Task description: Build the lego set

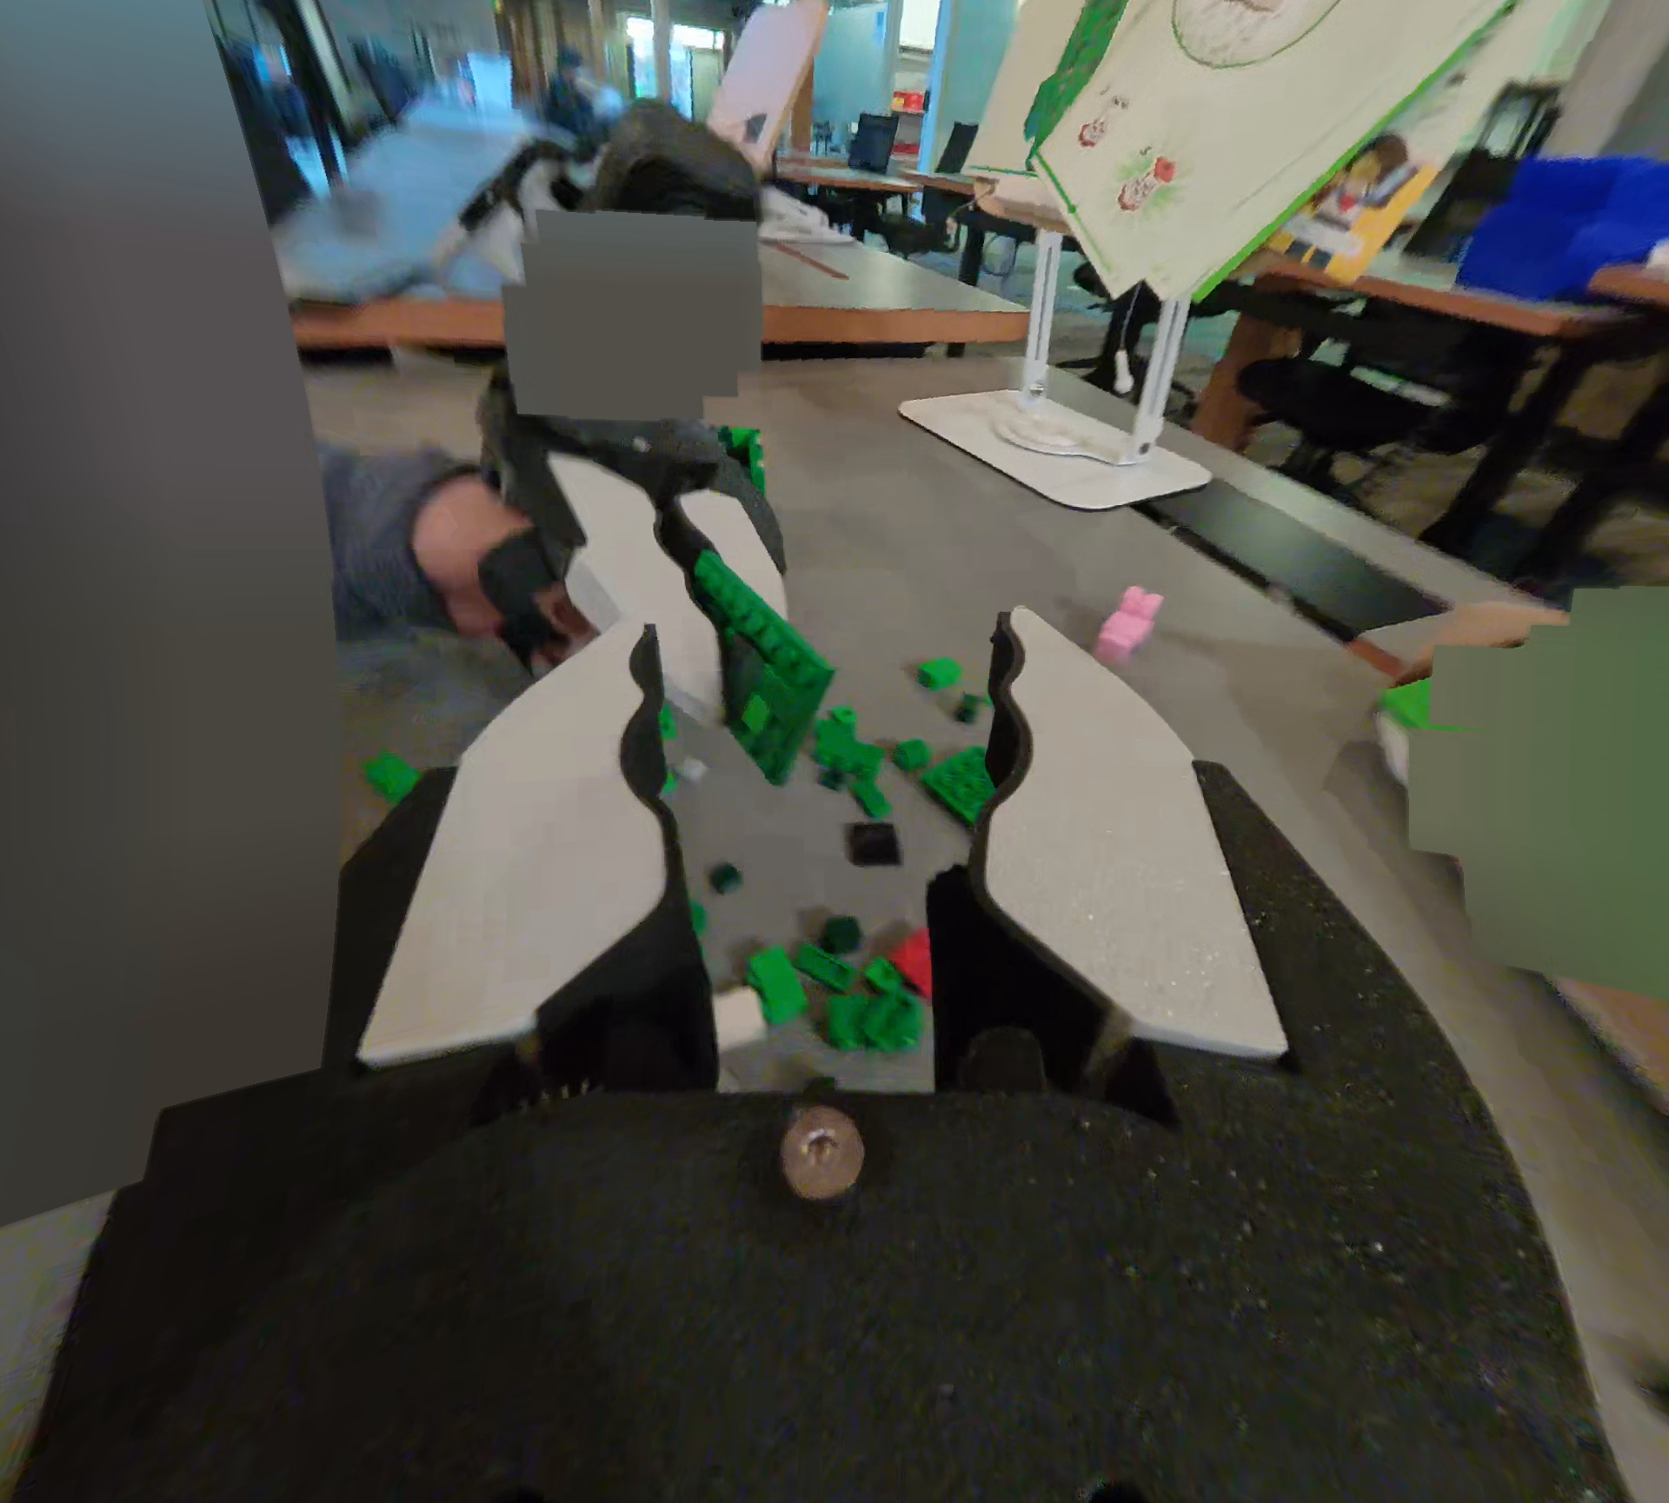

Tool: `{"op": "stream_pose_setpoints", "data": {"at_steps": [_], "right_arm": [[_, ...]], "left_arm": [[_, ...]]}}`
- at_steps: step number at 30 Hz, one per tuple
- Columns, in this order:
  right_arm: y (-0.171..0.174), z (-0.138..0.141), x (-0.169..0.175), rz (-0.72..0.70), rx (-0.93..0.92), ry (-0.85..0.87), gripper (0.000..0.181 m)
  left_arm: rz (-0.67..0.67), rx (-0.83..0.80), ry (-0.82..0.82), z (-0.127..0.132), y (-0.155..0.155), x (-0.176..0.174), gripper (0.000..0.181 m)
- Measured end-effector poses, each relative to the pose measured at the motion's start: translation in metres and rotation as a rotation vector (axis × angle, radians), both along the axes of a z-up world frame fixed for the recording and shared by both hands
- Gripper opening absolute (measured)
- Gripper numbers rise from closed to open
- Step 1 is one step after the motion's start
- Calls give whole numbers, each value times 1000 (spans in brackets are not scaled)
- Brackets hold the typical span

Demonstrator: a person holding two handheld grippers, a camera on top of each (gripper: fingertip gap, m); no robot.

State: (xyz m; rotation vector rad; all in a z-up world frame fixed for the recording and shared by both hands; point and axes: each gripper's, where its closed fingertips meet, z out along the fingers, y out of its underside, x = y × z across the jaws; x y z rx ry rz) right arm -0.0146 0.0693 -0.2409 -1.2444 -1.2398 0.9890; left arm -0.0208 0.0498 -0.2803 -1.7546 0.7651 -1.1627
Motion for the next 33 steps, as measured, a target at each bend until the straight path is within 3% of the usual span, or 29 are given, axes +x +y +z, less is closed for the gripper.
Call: {"op": "stream_pose_setpoints", "data": {"at_steps": [3,6,11,14,15,20,23,25,29,33], "right_arm": [[-9,-4,6,-10,302,-147,68],[-27,-27,-4,6,595,-328,66],[-28,-48,-15,-64,969,-491,58],[-29,-42,-16,-104,1177,-465,30],[-27,-39,-16,-143,1231,-459,28],[-1,-34,-11,-289,1216,-520,26],[12,-31,-7,-376,1172,-542,26],[12,-28,-9,-406,1173,-532,26],[5,-25,-18,-426,1156,-491,25],[1,-32,-20,-353,1021,-461,33]], "left_arm": [[-109,-263,-73,-1,-14,-5,6],[-126,-409,-112,-6,-18,-6,6],[-200,-464,-63,-15,-33,4,6],[-219,-496,-160,-6,-32,4,27],[-211,-495,-194,-3,-29,3,34],[-96,-384,-290,11,-7,-1,68],[53,-233,-210,10,7,-4,67],[108,-188,-256,18,12,-5,59],[185,-174,-393,27,19,-12,9],[144,-246,-381,22,18,-16,5]]}}
